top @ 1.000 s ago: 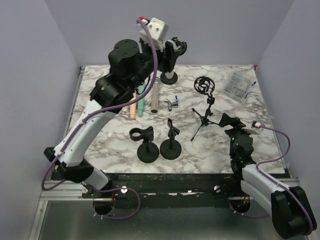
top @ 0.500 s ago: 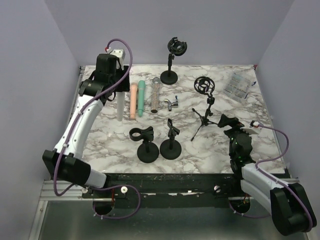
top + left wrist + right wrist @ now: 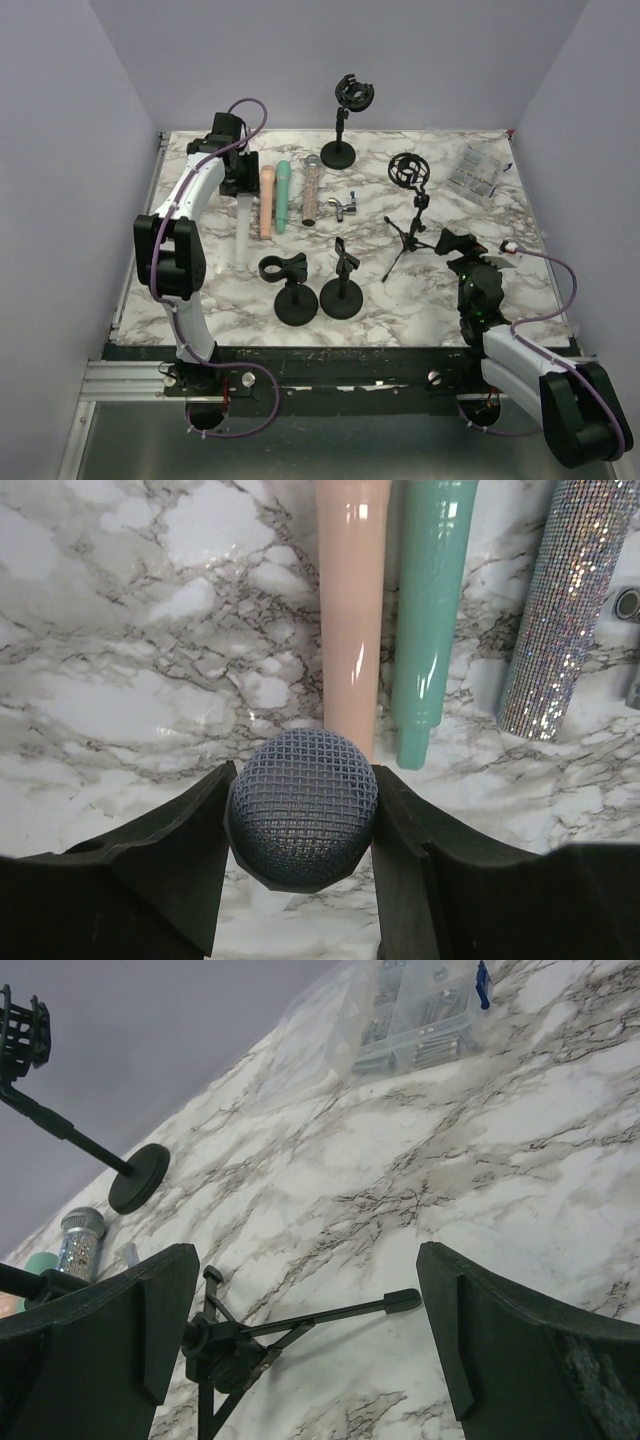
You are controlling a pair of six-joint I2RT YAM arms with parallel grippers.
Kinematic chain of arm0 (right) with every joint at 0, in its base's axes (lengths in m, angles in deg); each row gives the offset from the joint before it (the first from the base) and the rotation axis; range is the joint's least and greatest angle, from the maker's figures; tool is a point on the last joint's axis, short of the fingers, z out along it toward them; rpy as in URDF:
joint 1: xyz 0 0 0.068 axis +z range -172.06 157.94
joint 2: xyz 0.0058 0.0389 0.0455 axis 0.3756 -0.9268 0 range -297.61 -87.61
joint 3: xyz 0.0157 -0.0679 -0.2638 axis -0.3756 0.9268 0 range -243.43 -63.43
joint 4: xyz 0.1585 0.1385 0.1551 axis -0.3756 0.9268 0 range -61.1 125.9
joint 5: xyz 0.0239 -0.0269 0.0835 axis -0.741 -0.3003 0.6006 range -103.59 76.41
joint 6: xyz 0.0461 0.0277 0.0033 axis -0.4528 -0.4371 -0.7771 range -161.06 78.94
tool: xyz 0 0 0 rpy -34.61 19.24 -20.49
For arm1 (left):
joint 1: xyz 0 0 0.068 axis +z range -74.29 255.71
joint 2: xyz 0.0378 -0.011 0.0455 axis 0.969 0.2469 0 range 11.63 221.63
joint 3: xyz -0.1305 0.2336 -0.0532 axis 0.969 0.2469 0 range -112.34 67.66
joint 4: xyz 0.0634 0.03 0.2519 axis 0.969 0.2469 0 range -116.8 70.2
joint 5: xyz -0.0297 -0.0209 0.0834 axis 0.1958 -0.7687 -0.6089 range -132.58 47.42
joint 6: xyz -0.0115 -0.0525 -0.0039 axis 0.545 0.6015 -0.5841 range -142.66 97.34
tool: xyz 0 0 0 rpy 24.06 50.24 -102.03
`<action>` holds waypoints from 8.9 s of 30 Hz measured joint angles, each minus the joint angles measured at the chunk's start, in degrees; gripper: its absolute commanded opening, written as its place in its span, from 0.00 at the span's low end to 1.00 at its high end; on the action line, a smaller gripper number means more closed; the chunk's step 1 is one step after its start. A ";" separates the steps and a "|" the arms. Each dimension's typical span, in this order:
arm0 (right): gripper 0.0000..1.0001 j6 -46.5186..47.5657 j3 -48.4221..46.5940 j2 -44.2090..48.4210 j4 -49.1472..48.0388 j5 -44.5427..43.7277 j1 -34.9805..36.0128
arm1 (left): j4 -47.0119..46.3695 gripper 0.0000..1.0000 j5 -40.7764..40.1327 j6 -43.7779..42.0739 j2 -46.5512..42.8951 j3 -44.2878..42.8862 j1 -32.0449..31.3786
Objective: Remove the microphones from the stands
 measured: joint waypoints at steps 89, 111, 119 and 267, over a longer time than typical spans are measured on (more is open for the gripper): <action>1.00 -0.83 -2.89 -8.48 -0.85 2.40 0.00 | 4.02 0.89 7.89 2.58 20.26 -18.21 1.16; 1.00 -0.81 -3.34 -8.35 -0.85 2.40 0.02 | 3.65 0.99 8.76 2.60 20.24 -17.51 1.20; 1.00 -0.76 -3.34 -6.16 0.46 2.45 0.00 | 3.19 0.99 9.27 2.78 19.63 -16.02 1.20; 0.01 13.42 -39.28 -25.62 36.04 -19.23 27.87 | -11.52 0.97 32.04 8.15 -11.89 -2.08 -14.93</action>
